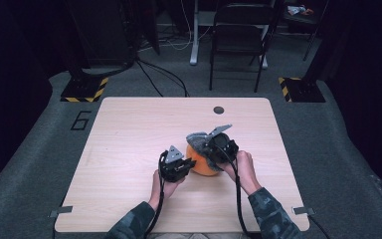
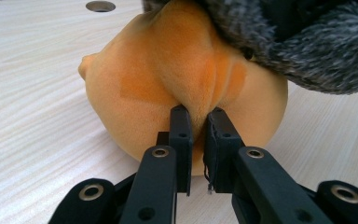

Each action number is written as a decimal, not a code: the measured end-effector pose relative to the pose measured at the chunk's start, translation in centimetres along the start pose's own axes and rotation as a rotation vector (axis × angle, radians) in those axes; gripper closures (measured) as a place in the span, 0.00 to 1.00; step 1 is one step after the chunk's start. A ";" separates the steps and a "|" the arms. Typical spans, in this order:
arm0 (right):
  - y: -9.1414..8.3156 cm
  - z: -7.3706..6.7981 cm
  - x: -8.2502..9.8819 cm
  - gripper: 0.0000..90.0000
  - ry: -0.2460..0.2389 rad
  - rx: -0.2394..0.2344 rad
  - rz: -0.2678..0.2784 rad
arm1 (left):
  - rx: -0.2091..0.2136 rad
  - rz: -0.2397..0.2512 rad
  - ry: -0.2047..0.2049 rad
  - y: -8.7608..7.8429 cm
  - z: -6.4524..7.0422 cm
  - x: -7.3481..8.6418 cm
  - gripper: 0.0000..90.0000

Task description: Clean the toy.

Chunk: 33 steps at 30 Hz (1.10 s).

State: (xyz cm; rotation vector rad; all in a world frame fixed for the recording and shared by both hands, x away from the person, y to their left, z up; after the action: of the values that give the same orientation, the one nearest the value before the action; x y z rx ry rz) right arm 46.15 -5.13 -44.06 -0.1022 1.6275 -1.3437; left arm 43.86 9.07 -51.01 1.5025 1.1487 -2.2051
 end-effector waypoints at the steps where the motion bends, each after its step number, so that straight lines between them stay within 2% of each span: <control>1: 0.0 0.2 0.2 0.86 0.006 -0.006 -0.014 | 0.002 0.002 -0.002 0.0 -0.1 0.0 0.91; 2: 0.0 0.3 0.3 0.86 0.015 -0.007 -0.020 | 0.009 0.004 -0.021 0.1 -0.1 0.0 0.91; 4: 0.1 0.5 0.7 0.86 0.040 -0.004 -0.046 | 0.009 0.002 -0.008 0.0 -0.2 0.1 0.91; 6: 0.1 0.8 0.9 0.86 0.020 -0.006 -0.062 | 0.012 0.005 -0.015 0.1 -0.2 0.1 0.91; 8: 0.1 1.0 1.1 0.86 0.032 -0.006 -0.077 | 0.014 0.008 -0.024 0.1 -0.3 0.1 0.91; 14: 0.3 1.8 1.9 0.86 0.055 0.004 -0.114 | 0.016 0.002 -0.012 0.1 -0.7 0.2 0.89; 15: 0.4 1.9 2.1 0.86 0.072 0.004 -0.125 | 0.017 -0.001 -0.010 0.1 -0.8 0.2 0.89; 20: 1.0 3.0 3.2 0.86 0.111 -0.025 -0.160 | 0.017 -0.004 -0.009 0.1 -0.9 0.3 0.89; 25: 1.8 3.9 4.5 0.86 0.133 -0.015 -0.222 | 0.013 -0.002 -0.010 0.1 -0.9 0.3 0.89; 30: 2.8 5.0 5.7 0.86 0.176 -0.035 -0.245 | 0.014 -0.001 -0.011 0.2 -0.8 0.3 0.89; 33: 3.5 5.3 6.3 0.86 0.190 -0.020 -0.271 | 0.012 0.001 -0.011 0.2 -0.9 0.3 0.89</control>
State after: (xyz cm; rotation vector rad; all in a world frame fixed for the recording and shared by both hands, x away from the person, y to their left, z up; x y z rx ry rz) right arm 48.39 -11.32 -50.21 -0.2199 1.8363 -1.5815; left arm 44.43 9.64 -51.46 1.4939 1.1337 -2.2205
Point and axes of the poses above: each handheld gripper's, and its own axes: y roughly forward along the jaws, x roughly out of its underside, z roughly to its right, the point moved 5 cm from there along y, roughly forward along the jaws, and after that the axes turned 1 degree about -y, right-handed, at the moved point
